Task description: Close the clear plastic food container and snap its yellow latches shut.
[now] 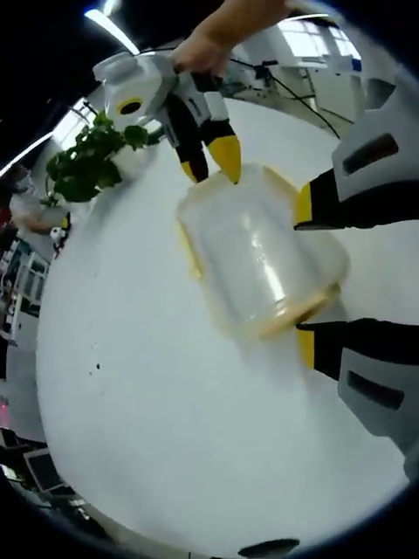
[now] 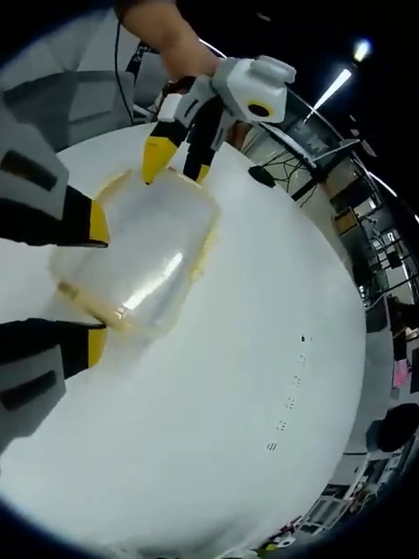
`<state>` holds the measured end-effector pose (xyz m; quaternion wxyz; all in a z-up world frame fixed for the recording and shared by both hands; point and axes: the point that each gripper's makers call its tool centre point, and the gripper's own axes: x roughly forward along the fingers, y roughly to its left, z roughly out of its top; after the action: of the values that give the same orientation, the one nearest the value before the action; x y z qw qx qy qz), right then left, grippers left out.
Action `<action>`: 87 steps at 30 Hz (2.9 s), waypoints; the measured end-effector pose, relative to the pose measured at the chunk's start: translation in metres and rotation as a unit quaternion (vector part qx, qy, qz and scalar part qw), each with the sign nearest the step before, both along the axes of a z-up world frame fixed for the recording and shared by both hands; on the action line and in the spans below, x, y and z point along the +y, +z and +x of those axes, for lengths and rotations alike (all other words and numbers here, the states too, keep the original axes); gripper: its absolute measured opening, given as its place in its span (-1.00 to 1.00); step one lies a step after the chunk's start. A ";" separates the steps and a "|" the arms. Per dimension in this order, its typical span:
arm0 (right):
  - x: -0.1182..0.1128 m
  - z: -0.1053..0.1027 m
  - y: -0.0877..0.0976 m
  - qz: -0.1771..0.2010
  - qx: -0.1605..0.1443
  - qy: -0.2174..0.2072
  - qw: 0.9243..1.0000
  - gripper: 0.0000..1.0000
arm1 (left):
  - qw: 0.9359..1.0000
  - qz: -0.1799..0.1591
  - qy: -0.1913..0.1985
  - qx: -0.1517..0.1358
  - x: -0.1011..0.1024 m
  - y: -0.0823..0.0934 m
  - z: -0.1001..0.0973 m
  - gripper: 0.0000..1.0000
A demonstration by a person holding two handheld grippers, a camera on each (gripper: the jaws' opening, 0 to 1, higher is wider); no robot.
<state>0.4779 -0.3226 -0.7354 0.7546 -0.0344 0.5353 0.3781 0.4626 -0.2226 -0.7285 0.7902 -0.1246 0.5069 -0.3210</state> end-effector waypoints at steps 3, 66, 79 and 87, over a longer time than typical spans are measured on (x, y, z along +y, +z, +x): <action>0.001 0.000 0.001 -0.011 0.009 -0.006 1.000 -0.44 | 0.998 0.053 -0.010 0.017 0.018 0.001 -0.006 -0.33; -0.005 -0.002 0.014 -0.054 -0.069 0.103 0.991 -0.02 | 0.988 0.077 -0.122 -0.060 0.020 0.006 0.001 0.03; -0.005 0.003 0.025 -0.064 -0.102 0.173 0.977 0.06 | 0.942 0.149 -0.263 -0.145 0.027 0.014 0.002 0.05; -0.008 0.002 0.025 -0.089 -0.111 0.222 0.965 0.04 | 0.920 0.173 -0.317 -0.156 0.029 0.014 0.001 0.03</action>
<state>0.4803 -0.3306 -0.7099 0.7005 -0.2613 0.4588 0.4802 0.4639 -0.1935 -0.7147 0.7255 0.2324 0.4379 -0.4774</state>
